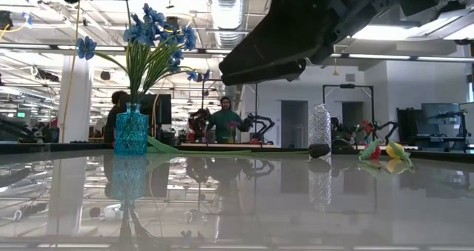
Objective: Sort flowers into vase by color
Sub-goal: Put the bottom black tulip flower into the blue vase
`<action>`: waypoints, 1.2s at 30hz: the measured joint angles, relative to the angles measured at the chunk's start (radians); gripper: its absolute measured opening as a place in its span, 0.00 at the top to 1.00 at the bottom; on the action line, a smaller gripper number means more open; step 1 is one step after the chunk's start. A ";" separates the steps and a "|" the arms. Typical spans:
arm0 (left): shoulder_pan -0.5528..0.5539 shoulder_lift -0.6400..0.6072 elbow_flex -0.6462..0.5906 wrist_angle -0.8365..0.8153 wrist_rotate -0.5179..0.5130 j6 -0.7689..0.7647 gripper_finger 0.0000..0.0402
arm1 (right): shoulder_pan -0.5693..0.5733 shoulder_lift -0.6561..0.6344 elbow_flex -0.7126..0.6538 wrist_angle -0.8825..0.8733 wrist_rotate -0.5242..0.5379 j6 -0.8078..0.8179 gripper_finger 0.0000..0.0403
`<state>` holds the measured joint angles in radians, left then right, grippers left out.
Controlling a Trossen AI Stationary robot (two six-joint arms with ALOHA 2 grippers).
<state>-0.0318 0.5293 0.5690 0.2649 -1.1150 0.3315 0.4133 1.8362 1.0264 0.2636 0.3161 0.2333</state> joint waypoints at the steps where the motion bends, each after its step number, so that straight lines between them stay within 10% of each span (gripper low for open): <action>1: 0.034 0.000 0.000 -0.017 0.036 -0.025 1.00 | -0.002 0.000 0.000 0.005 0.000 0.001 0.54; 18: 0.511 0.000 -0.004 -0.408 0.557 -0.435 1.00 | -0.003 0.001 0.000 -0.003 -0.002 0.001 0.54; 36: 0.573 -0.068 -0.212 -0.266 0.718 -0.596 1.00 | 0.006 0.001 -0.001 -0.033 -0.003 -0.003 0.54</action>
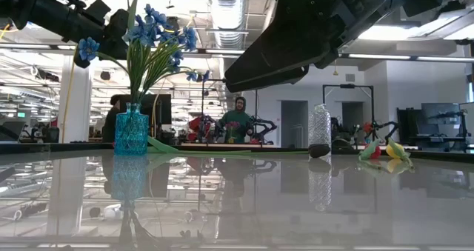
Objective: Sort flowers into vase by color
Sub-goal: Put the bottom black tulip flower into the blue vase
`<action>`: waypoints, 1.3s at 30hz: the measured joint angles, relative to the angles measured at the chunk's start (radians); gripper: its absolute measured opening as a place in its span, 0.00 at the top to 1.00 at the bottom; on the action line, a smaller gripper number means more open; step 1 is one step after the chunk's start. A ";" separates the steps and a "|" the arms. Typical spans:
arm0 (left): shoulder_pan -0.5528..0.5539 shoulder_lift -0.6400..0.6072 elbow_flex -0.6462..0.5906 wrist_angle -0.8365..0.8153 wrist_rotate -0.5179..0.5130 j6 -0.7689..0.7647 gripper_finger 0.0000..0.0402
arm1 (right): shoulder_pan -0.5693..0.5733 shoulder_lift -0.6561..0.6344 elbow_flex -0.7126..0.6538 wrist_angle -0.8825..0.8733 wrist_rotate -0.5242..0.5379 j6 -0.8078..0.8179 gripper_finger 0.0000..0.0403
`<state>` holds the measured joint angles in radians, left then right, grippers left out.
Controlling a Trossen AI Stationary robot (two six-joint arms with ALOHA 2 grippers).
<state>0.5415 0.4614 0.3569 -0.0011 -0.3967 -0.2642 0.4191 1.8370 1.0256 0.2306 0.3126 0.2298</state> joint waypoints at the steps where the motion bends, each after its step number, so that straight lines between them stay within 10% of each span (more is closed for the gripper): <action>1: 0.000 0.000 0.000 -0.007 0.001 0.000 1.00 | -0.001 0.000 0.000 0.000 0.000 -0.003 0.54; 39: -0.001 -0.030 0.017 -0.166 0.095 -0.056 1.00 | -0.002 0.000 0.000 0.002 0.002 -0.003 0.54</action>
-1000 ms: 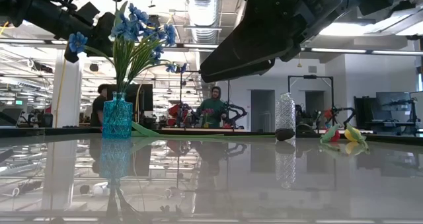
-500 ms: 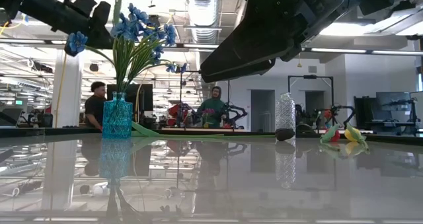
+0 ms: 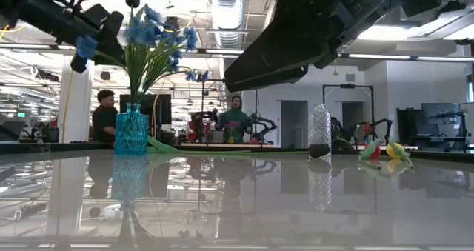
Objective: Sort flowers into vase by color
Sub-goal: Put the bottom black tulip flower into the blue vase
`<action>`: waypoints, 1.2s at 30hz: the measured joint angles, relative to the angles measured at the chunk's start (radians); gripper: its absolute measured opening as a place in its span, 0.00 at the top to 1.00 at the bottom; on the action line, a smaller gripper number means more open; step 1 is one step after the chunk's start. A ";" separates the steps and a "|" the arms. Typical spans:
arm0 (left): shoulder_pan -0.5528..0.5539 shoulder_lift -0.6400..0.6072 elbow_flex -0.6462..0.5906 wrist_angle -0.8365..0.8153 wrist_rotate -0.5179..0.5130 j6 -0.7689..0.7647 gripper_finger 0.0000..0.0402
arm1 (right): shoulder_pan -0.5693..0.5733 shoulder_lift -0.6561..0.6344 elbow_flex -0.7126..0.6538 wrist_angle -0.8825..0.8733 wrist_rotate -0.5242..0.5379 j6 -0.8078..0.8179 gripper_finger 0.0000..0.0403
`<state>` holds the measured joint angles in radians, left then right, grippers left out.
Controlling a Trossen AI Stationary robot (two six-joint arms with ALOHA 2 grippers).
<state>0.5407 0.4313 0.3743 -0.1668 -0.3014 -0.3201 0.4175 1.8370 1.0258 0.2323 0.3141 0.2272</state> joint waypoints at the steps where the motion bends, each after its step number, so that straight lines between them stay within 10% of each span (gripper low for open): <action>1: 0.000 0.000 -0.009 0.003 0.000 -0.003 1.00 | 0.000 0.000 0.000 0.000 0.000 0.000 0.54; 36: 0.000 0.007 -0.157 0.050 0.113 -0.094 0.91 | -0.006 -0.007 0.000 -0.028 0.000 -0.013 0.54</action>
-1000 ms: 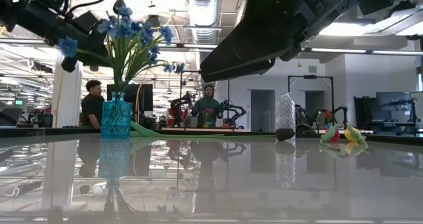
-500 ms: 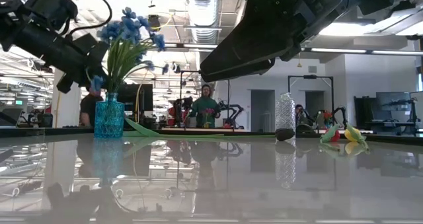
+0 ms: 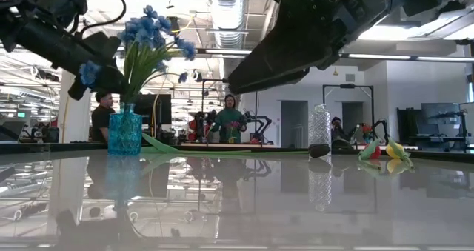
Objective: Sort flowers into vase by color
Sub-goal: Put the bottom black tulip flower into the blue vase, then put the black tulip flower into the blue vase
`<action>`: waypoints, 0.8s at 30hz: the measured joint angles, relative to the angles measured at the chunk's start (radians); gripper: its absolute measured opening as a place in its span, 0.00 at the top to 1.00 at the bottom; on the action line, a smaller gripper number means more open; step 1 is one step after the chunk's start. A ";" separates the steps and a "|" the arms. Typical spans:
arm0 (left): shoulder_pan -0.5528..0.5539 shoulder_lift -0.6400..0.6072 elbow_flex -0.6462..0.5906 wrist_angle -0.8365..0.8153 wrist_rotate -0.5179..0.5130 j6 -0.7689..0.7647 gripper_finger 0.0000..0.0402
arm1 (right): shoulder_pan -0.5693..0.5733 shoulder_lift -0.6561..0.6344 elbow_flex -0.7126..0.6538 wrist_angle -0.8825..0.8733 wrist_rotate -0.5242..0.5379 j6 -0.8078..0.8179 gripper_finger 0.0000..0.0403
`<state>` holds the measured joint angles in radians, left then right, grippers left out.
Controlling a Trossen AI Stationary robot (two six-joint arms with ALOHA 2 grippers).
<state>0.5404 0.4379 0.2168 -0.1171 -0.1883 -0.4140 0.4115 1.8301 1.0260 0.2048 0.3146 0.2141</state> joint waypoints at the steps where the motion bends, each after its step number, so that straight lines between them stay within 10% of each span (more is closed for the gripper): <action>1: 0.000 0.000 0.012 -0.020 0.002 0.003 0.90 | -0.003 -0.007 0.000 -0.005 0.000 -0.002 0.54; 14: 0.000 0.000 0.204 -0.440 0.000 -0.069 0.81 | -0.093 -0.171 0.000 -0.172 -0.003 0.001 0.54; 24: -0.067 -0.001 0.291 -0.579 0.166 -0.150 0.81 | -0.385 -0.190 0.001 -0.259 -0.166 0.056 0.61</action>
<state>0.4732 0.4374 0.5076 -0.6964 -0.0227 -0.5638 0.0268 1.6405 1.0271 -0.0541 0.1487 0.2703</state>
